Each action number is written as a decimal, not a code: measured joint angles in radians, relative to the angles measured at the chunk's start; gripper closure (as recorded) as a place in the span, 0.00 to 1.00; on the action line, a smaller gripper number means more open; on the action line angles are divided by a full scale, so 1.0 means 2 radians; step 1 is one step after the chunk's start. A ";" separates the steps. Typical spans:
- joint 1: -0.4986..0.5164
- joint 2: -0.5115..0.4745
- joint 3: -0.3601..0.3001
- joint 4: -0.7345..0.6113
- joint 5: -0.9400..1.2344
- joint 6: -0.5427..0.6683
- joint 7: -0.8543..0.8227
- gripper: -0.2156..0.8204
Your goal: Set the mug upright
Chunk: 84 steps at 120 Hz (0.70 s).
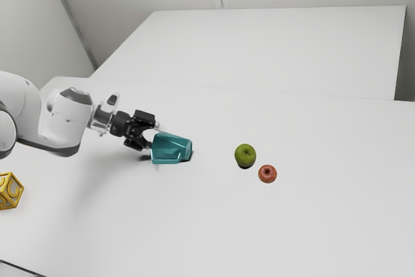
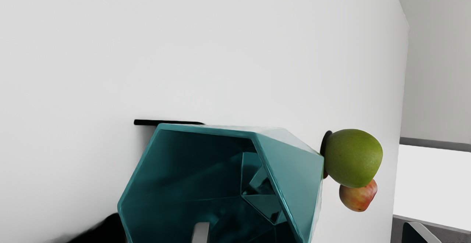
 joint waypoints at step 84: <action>-0.003 0.003 -0.001 0.000 -0.023 0.000 0.048 0.88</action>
